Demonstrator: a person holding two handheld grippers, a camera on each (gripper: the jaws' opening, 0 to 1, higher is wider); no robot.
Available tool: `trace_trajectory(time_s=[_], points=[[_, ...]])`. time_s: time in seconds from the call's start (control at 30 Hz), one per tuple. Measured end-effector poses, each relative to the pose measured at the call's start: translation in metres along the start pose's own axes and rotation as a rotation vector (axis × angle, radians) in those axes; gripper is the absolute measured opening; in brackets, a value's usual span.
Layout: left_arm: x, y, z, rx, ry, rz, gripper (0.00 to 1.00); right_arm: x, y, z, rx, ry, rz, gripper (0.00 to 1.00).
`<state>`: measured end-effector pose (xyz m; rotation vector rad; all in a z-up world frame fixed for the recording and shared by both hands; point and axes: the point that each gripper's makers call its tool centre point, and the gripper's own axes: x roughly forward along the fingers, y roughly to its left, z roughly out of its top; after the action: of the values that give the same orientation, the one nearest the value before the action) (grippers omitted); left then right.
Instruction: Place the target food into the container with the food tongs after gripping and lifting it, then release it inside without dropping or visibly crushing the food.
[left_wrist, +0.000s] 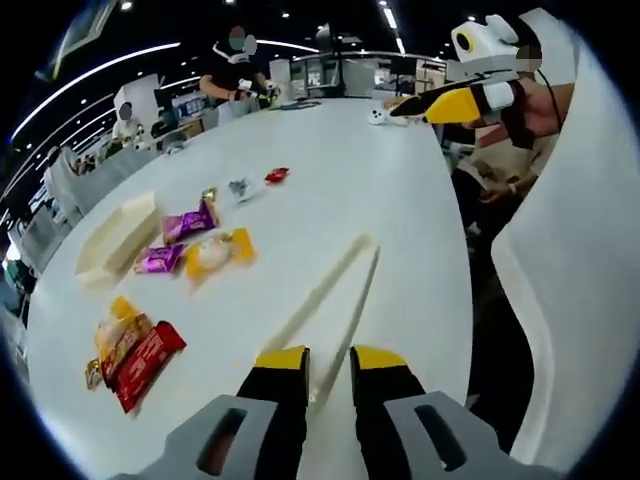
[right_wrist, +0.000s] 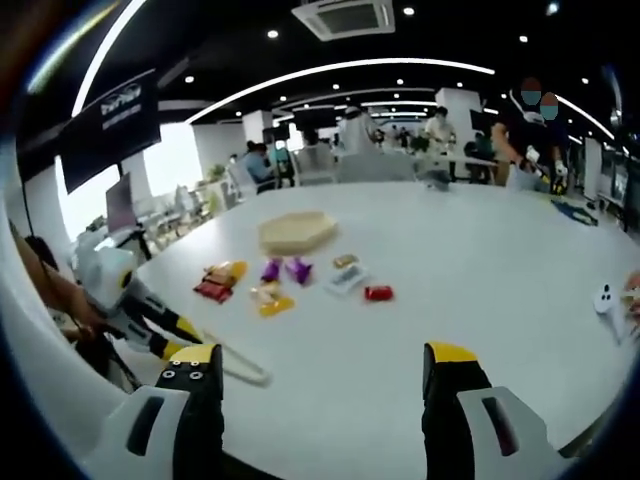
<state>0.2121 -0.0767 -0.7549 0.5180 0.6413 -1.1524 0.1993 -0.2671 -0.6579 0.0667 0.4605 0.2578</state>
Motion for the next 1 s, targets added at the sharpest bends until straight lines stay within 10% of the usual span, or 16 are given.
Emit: trace_trajectory(time_s=[0.4,1.0], points=[[0.0036,-0.0015,-0.0019,0.113,0.006,-0.024,0.07,-0.0012,-0.0031,0.0047,0.007,-0.021,-0.011,0.83],[0.0046,-0.0016,-0.0033,-0.001,-0.051,-0.1,0.01,0.0075,-0.0056,0.0088,0.052,-0.037,-0.005,0.82]])
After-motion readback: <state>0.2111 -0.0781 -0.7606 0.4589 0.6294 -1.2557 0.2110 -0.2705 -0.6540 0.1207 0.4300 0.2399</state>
